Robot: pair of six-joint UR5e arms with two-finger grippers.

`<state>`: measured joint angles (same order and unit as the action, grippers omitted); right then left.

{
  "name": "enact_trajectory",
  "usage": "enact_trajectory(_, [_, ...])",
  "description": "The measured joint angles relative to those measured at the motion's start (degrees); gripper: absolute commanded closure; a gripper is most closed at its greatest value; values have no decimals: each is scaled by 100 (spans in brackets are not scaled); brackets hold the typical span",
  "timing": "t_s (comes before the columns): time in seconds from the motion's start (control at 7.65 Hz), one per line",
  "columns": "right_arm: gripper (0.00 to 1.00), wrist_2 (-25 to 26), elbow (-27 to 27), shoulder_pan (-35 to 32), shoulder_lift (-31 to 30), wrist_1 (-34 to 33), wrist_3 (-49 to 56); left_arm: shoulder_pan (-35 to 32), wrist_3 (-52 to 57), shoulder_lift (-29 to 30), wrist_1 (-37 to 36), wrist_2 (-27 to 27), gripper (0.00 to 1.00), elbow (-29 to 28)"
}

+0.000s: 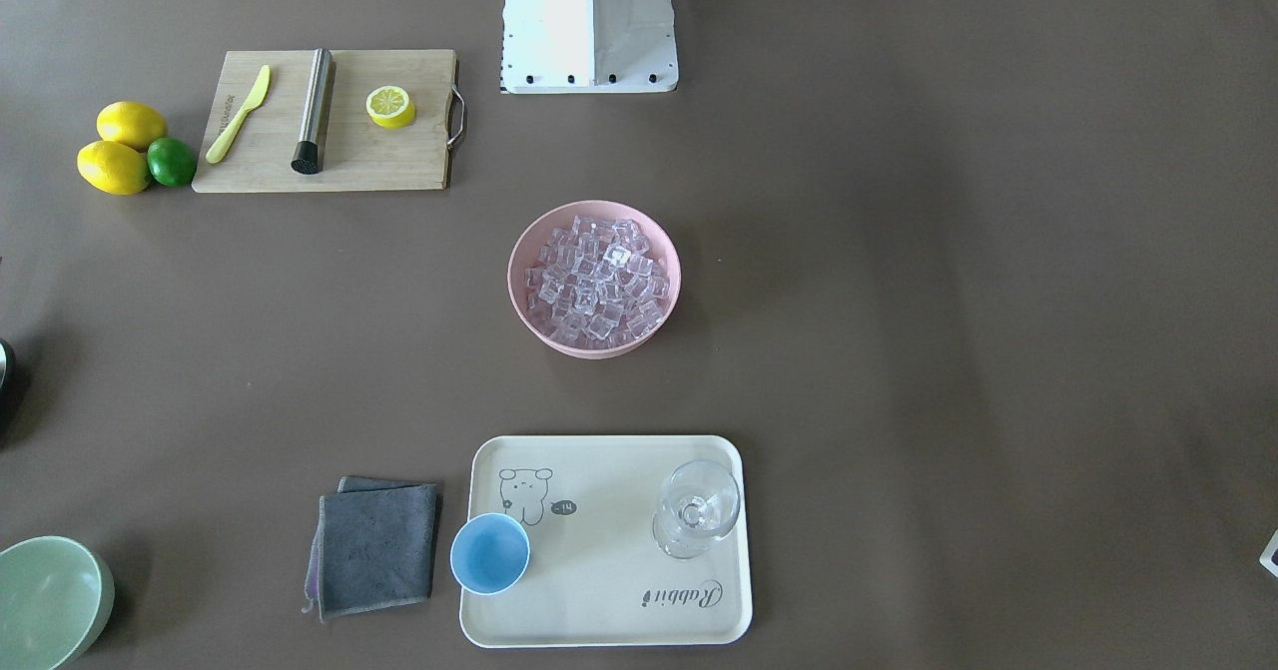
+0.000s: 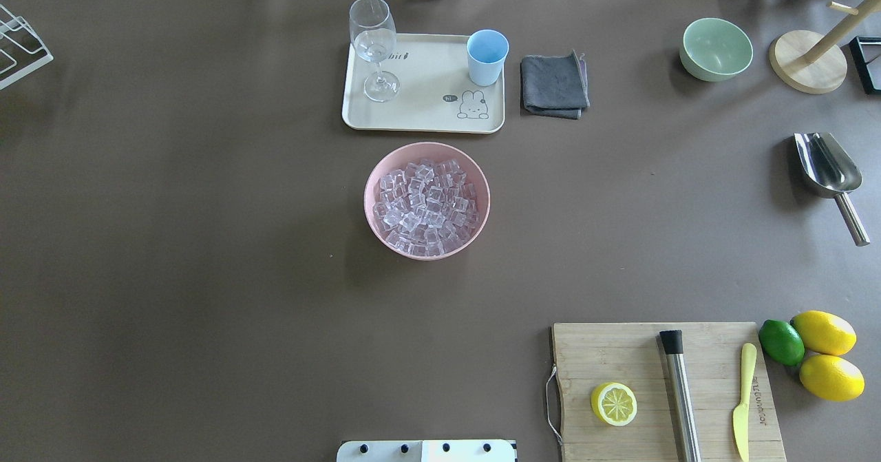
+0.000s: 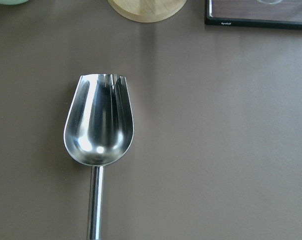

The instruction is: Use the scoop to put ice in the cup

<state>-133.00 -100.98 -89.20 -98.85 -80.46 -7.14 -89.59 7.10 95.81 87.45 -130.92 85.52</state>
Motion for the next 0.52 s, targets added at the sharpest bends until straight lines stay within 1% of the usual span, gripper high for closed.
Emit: enact_trajectory(0.52, [0,-11,131,42,-35,161,-129,24,44,31,233,-40,1,36])
